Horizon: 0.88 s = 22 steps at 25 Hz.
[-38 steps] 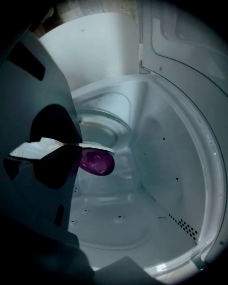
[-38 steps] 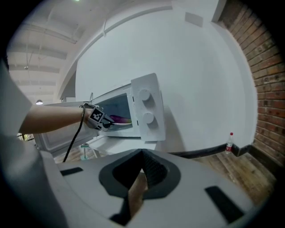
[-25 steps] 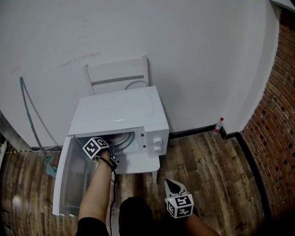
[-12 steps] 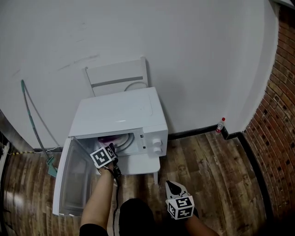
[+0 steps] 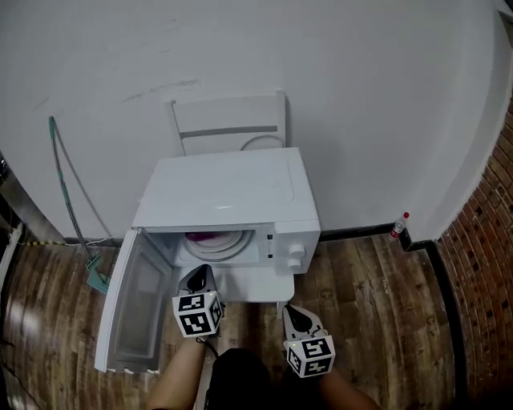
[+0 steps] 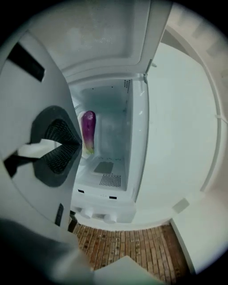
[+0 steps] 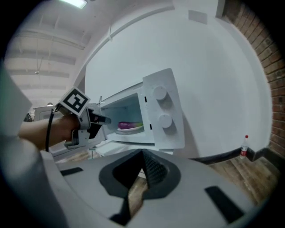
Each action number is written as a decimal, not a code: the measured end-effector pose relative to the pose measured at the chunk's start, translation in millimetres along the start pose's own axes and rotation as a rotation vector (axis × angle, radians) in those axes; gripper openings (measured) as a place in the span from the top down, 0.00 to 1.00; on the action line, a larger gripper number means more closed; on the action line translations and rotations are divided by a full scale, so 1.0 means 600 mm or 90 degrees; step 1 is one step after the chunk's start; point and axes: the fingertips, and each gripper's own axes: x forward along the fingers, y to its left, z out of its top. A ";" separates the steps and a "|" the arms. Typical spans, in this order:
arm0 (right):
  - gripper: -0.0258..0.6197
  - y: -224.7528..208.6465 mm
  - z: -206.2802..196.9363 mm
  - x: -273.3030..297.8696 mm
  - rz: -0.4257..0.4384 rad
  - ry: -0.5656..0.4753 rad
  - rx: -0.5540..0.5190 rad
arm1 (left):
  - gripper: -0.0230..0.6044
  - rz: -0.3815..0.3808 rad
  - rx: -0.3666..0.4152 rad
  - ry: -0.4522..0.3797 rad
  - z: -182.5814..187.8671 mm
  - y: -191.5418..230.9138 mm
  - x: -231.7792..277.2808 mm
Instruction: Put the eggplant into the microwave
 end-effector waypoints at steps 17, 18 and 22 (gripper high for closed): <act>0.94 0.185 0.597 -0.141 0.053 -0.016 -0.021 | 0.97 -0.095 -0.018 0.066 0.445 -0.118 -0.290; 0.94 0.194 0.633 -0.161 0.058 -0.019 -0.025 | 0.97 -0.097 -0.027 0.063 0.482 -0.127 -0.312; 0.94 0.220 0.739 -0.230 0.075 -0.032 -0.042 | 0.97 -0.090 -0.042 0.046 0.589 -0.149 -0.390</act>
